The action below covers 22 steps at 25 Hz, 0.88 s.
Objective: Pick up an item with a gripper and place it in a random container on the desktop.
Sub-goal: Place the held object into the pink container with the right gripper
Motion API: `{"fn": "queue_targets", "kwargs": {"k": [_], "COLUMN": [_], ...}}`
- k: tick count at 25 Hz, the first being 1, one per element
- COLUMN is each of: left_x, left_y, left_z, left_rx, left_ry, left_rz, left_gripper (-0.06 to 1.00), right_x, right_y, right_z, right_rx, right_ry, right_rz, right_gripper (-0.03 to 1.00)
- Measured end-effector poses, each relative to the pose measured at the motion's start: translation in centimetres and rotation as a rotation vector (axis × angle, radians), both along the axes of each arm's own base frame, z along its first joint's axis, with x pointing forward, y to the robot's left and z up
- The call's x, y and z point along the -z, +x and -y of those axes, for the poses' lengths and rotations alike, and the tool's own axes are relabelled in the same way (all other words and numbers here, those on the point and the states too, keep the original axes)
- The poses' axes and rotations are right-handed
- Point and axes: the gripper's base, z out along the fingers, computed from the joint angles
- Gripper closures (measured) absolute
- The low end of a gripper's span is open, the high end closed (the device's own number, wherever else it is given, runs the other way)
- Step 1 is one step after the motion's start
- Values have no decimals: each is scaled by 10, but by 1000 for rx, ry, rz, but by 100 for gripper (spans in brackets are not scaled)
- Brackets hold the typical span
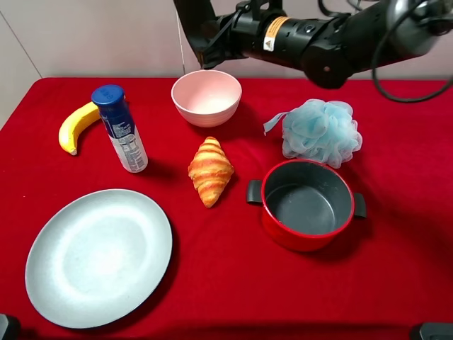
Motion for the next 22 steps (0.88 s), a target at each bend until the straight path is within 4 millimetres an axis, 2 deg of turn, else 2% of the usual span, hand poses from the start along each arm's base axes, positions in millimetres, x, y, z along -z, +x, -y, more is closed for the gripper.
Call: {"fn": "queue_targets", "kwargs": {"k": [8,15,22], "left_x": [0,0,0], "left_y": [0,0,0], "left_z": [0,0,0], "left_rx": [0,0,0], "left_ry": [0,0,0], "left_rz": [0,0,0], "left_gripper": [-4,-4,-4], "right_x": [31,37,59], "right_y": [9,10,11], "right_z": [-11,-11,-11], "right_rx": [-10,1,6], "right_ry": [-31,-53,-75], "right_rz": [-46,-72,-116], "right_gripper": [84,84,84]}}
